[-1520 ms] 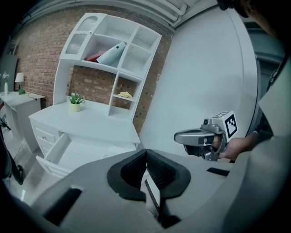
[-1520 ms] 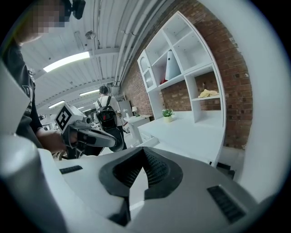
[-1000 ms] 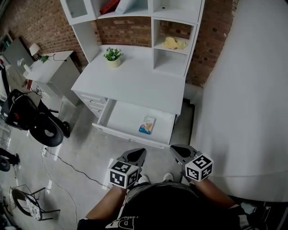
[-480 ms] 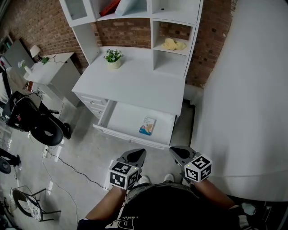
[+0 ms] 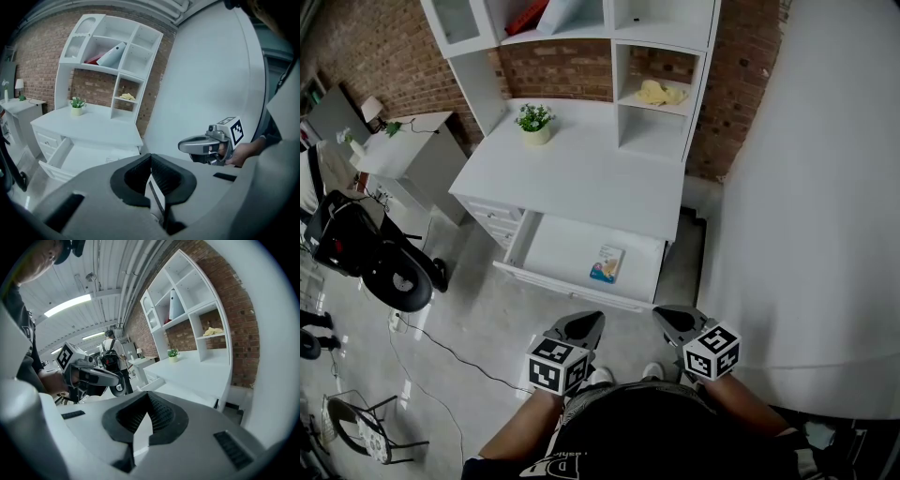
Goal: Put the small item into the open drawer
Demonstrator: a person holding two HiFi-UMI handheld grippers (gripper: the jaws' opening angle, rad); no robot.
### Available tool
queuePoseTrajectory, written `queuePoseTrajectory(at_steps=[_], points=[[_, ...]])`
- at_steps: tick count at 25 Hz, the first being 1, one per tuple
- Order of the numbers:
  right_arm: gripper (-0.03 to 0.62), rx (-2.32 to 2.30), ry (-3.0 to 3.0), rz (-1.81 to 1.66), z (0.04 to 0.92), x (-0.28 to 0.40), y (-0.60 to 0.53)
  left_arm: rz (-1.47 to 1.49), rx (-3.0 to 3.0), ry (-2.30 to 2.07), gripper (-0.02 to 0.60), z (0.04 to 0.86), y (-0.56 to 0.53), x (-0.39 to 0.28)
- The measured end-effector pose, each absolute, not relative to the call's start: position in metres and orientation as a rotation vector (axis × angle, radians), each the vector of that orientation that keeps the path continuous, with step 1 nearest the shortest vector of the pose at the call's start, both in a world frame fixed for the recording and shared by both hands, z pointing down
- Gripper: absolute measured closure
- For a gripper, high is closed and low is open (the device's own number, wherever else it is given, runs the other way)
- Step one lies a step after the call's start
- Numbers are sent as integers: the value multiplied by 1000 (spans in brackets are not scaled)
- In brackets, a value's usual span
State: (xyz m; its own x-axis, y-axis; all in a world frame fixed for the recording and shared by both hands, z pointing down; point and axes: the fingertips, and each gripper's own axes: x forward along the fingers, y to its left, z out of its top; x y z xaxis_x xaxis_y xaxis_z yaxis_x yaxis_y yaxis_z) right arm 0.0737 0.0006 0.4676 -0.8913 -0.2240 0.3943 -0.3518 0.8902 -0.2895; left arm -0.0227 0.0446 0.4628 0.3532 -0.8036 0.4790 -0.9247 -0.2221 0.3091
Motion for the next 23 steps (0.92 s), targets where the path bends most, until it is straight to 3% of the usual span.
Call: queuePoseTrajectory(at_steps=[23], points=[[589, 452, -2683, 524, 473, 72, 2, 264, 2067, -1488, 565, 463, 47, -26]])
